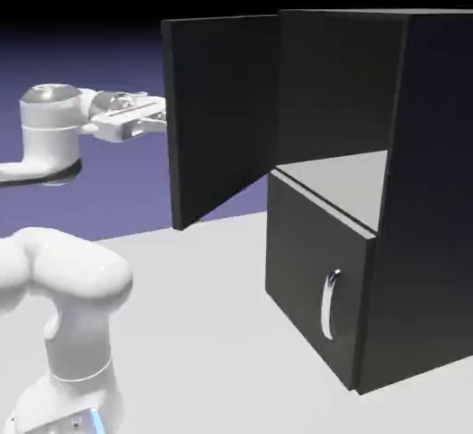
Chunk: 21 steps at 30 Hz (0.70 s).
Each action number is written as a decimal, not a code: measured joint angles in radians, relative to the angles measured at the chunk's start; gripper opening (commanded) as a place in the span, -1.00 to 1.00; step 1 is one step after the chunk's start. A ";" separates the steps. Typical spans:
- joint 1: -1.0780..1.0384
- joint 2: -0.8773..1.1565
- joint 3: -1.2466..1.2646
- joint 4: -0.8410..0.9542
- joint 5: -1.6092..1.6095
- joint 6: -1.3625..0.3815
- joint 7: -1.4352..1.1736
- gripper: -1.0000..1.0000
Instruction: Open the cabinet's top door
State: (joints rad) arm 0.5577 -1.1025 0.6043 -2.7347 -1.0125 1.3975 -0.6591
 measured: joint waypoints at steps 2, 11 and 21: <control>-0.056 0.065 0.072 0.066 0.054 -0.062 0.025 -1.00; -0.371 0.303 0.381 0.382 0.218 -0.327 0.116 -1.00; -0.734 0.405 0.679 0.661 0.304 -0.522 0.152 -1.00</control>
State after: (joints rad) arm -0.1761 -0.6973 1.2837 -2.0742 -0.7085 0.8753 -0.5076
